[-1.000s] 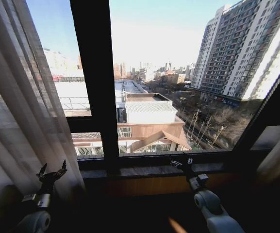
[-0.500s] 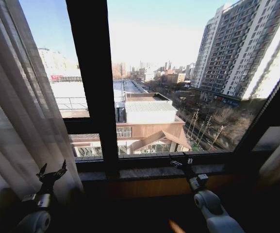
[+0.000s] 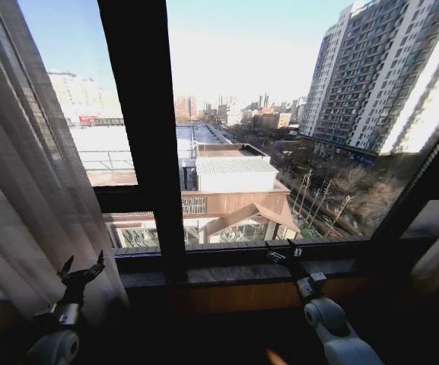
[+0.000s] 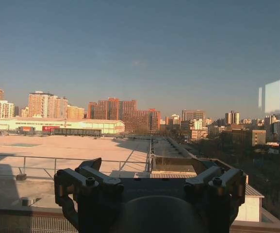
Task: Open the curtains by pulling them apart, changing their state from closed to fully open.
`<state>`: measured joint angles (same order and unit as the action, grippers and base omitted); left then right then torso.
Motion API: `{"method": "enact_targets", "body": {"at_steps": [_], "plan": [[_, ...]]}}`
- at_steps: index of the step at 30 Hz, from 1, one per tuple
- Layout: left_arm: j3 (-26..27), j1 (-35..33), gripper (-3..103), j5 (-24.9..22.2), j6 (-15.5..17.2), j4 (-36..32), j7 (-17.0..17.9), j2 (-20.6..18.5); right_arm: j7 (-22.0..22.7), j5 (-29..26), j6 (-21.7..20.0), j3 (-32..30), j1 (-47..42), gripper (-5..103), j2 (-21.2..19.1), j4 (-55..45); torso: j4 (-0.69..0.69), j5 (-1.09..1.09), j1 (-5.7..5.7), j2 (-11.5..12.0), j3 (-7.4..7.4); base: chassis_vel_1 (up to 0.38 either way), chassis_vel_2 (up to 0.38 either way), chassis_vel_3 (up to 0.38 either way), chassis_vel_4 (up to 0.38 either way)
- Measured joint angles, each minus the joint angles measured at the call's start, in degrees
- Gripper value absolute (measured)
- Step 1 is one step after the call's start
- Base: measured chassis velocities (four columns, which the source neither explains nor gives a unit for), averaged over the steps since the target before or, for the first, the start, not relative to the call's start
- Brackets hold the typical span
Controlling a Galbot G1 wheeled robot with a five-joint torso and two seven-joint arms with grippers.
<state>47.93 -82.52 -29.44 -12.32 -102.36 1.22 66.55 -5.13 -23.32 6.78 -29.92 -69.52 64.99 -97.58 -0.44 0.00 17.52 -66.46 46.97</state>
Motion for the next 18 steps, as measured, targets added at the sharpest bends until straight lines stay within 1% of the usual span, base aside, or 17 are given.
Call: {"method": "enact_targets", "body": {"at_steps": [18], "plan": [[0.0, 0.0, 100, 0.0, 0.0, 0.0, 0.0, 0.0, 0.0, 0.0, 0.0, 0.0, 0.0, 100, 0.0, 0.0, 0.0, 0.0, 0.0, 0.0, 0.0, 0.0, 0.0, 0.0, 0.0]]}}
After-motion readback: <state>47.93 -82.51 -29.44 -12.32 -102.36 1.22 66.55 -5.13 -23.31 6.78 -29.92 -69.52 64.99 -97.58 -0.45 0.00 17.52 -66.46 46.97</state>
